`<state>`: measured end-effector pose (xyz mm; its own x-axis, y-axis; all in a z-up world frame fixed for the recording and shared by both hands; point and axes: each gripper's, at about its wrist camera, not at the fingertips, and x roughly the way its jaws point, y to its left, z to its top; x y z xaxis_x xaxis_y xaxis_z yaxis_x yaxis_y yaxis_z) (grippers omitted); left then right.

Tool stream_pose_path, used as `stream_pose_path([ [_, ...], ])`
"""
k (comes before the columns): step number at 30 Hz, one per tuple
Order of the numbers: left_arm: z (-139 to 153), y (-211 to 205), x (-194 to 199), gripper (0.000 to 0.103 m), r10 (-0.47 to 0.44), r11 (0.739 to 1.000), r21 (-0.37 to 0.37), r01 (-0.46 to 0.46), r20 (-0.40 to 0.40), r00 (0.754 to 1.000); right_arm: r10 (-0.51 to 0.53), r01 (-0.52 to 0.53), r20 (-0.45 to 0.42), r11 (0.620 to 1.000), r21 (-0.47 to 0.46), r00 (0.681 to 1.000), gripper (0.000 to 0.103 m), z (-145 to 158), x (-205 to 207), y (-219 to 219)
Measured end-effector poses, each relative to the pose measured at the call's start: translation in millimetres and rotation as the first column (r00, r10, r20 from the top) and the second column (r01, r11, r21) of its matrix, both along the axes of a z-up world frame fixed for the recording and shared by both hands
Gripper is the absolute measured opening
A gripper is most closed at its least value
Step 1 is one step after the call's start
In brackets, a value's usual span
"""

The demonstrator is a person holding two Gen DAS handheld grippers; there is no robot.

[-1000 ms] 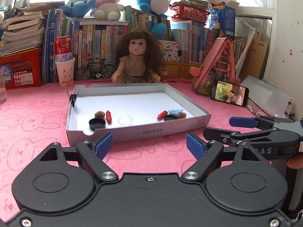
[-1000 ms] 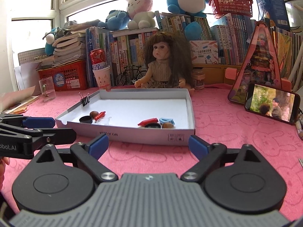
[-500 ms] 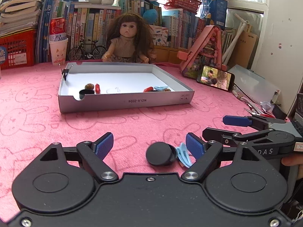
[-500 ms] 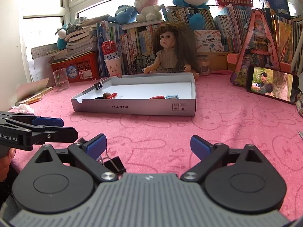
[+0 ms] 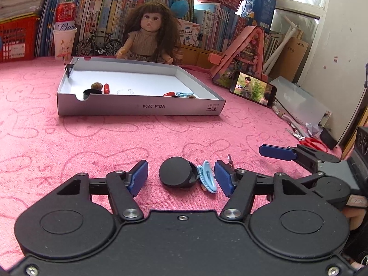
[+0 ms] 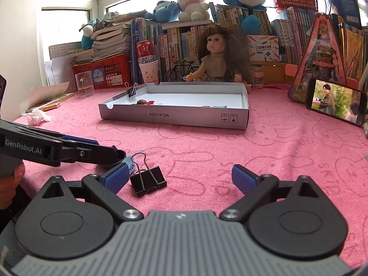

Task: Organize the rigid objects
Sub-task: 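Grasp the black round cap with the left tool while the right tool grasps the black binder clip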

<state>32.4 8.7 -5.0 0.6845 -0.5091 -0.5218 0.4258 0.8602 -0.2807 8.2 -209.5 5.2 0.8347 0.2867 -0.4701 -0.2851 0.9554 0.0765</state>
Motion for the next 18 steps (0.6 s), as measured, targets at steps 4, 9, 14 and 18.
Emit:
stream_pose_path([
  [4,-0.9,1.0,1.0,0.056,0.015,1.000,-0.001,-0.015,-0.005,1.000,0.001,-0.001,0.018,1.000,-0.024,1.000,0.101,-1.2,-0.7,2.4],
  [9,-2.5,2.4,2.6,0.048,0.028,1.000,-0.009,-0.028,-0.016,0.999,0.024,-0.024,0.017,0.999,-0.033,1.000,0.101,-2.0,-1.5,5.4],
  [14,-2.6,1.1,2.5,0.034,0.021,1.000,-0.014,-0.021,-0.025,0.999,0.080,-0.080,0.007,0.995,-0.051,0.997,0.098,-3.4,-3.7,12.4],
  [18,-2.6,1.1,3.1,0.028,0.030,0.999,-0.010,-0.030,-0.031,0.999,0.120,-0.120,-0.013,0.992,-0.048,0.993,0.089,-4.4,-3.5,16.8],
])
